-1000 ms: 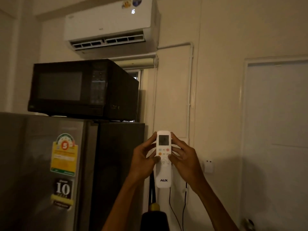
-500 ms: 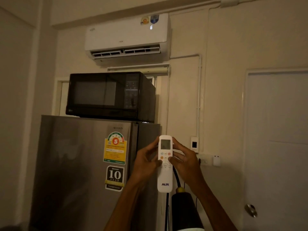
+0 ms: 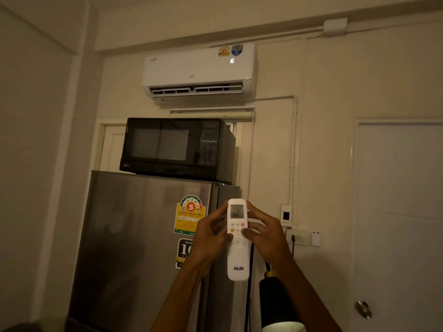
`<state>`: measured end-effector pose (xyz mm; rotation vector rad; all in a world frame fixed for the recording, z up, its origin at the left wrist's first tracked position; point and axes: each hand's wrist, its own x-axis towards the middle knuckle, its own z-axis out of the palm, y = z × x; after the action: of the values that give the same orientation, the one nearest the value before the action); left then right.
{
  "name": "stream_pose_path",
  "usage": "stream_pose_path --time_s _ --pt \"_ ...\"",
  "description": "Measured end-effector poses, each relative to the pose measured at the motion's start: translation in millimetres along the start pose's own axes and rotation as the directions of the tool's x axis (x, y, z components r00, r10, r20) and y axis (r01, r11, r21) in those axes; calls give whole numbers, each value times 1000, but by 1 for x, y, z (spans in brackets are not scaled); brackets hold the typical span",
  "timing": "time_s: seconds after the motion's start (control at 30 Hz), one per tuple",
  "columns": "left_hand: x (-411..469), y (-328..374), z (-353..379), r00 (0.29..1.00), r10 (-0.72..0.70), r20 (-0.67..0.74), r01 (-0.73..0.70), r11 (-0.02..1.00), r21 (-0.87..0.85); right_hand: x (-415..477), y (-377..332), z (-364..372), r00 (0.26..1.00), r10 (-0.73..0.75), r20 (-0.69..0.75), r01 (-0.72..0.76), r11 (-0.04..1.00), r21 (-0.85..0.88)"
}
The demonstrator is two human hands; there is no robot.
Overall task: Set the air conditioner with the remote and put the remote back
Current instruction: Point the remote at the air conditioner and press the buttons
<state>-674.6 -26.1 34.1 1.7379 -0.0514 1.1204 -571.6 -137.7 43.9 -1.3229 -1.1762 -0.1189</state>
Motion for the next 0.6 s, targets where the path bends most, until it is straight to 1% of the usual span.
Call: stream_pose_path --time_s 0.13,0.27,0.6 --pt "-2 5 -5 1000 4 -16 -3 999 33 -2 -9 6 1000 -12 -17 12 1000 1" --pt "-3 7 -9 999 11 -35 -9 999 53 -1 -14 10 1000 -28 9 28 1000 -9" --pt "2 13 -15 997 62 -34 -58 993 103 9 -11 15 1000 -19 7 19 999 -33"
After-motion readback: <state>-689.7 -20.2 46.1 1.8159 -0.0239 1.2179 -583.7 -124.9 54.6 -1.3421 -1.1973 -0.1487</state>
